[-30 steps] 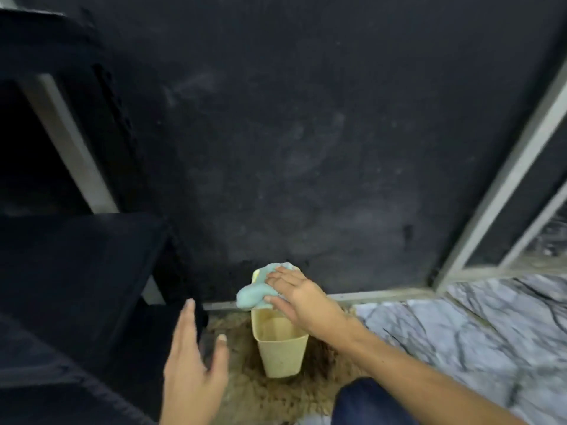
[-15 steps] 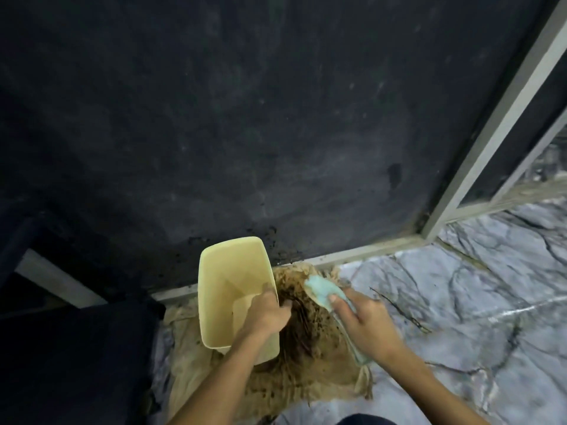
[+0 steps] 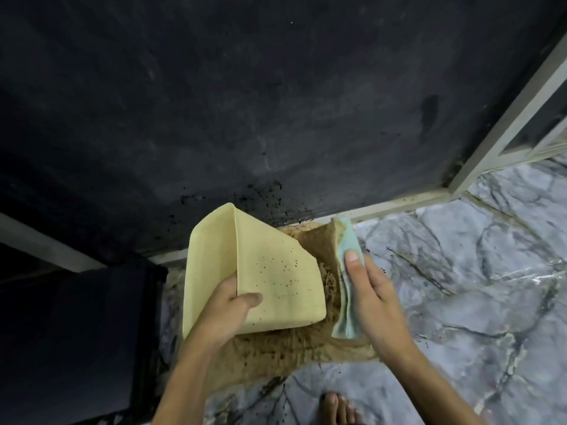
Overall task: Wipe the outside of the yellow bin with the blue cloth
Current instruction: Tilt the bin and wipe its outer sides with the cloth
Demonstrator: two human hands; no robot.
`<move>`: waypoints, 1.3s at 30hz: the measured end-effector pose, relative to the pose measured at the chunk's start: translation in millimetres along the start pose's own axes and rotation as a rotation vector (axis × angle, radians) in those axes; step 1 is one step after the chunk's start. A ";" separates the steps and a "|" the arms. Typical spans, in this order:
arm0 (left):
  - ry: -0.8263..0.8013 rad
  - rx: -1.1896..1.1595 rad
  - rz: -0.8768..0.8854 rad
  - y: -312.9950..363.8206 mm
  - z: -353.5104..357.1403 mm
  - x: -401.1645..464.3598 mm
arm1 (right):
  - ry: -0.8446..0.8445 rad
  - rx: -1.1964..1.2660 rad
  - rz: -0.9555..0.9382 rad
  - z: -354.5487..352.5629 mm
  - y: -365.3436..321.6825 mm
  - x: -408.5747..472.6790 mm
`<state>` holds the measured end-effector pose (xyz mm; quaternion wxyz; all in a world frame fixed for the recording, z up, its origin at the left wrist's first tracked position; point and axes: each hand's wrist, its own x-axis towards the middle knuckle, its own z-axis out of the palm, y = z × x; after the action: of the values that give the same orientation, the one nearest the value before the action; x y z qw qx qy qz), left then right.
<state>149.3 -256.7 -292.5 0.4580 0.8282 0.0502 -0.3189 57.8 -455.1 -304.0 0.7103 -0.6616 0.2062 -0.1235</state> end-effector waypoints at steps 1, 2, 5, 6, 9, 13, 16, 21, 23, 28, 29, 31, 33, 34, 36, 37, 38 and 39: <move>-0.010 -0.022 0.004 -5.8 0.3 0.1 | -0.006 0.015 0.008 6.3 3.3 -2.0; -0.017 -0.038 0.006 -10.9 0.0 0.9 | -0.031 0.026 0.048 14.2 10.5 -3.0; -0.039 -0.069 0.031 -21.2 -3.1 4.2 | -0.197 -0.058 0.139 50.6 45.4 -3.7; -0.052 -0.090 0.045 -22.9 -4.1 5.3 | -0.234 -0.142 0.092 63.8 61.9 -1.6; -0.068 -0.158 0.061 -32.4 -7.6 9.6 | -0.292 -0.394 -0.070 95.3 96.5 17.6; 0.002 -0.269 0.002 -55.2 -18.5 11.9 | -0.300 -0.497 -0.081 102.8 120.5 57.0; 0.022 -0.307 -0.035 -67.8 -24.3 13.4 | -0.245 -0.555 0.010 90.9 144.8 67.8; -0.014 -0.333 -0.047 -74.9 -28.0 18.2 | -0.230 -0.561 0.116 109.9 131.0 48.4; -0.029 -0.336 -0.019 -77.2 -32.0 19.6 | -0.382 -0.542 -0.006 131.9 106.7 27.4; -0.059 -0.366 -0.008 -71.7 -31.0 11.5 | -0.489 -0.568 -0.165 119.7 109.6 4.1; -0.072 -0.368 -0.026 -71.9 -31.0 10.8 | -0.457 -0.624 -0.185 112.4 116.4 8.7; -0.062 -0.380 -0.075 -73.8 -31.0 12.7 | -0.395 -0.725 -0.203 109.1 122.2 26.7; -0.030 -0.408 -0.103 -71.9 -30.4 12.4 | -0.367 -0.764 -0.219 122.0 117.6 45.4; -0.018 -0.412 -0.110 -69.5 -30.5 12.6 | -0.368 -0.764 -0.251 129.4 114.6 50.0; -0.004 -0.396 -0.122 -69.2 -30.9 12.8 | -0.408 -0.752 -0.333 132.3 116.2 46.0; -0.008 -0.378 -0.125 -68.4 -30.7 12.5 | -0.422 -0.758 -0.358 123.8 123.9 39.9; -0.010 -0.371 -0.124 -67.7 -30.5 13.0 | -0.419 -0.758 -0.362 110.2 134.9 35.5; -0.001 -0.369 -0.129 -68.7 -30.7 14.3 | -0.389 -0.747 -0.320 94.8 146.9 35.6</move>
<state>149.6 -195.9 -339.1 0.5809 0.7250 0.1605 -0.3335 118.2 -373.0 -450.4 0.4204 -0.9071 -0.0057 -0.0219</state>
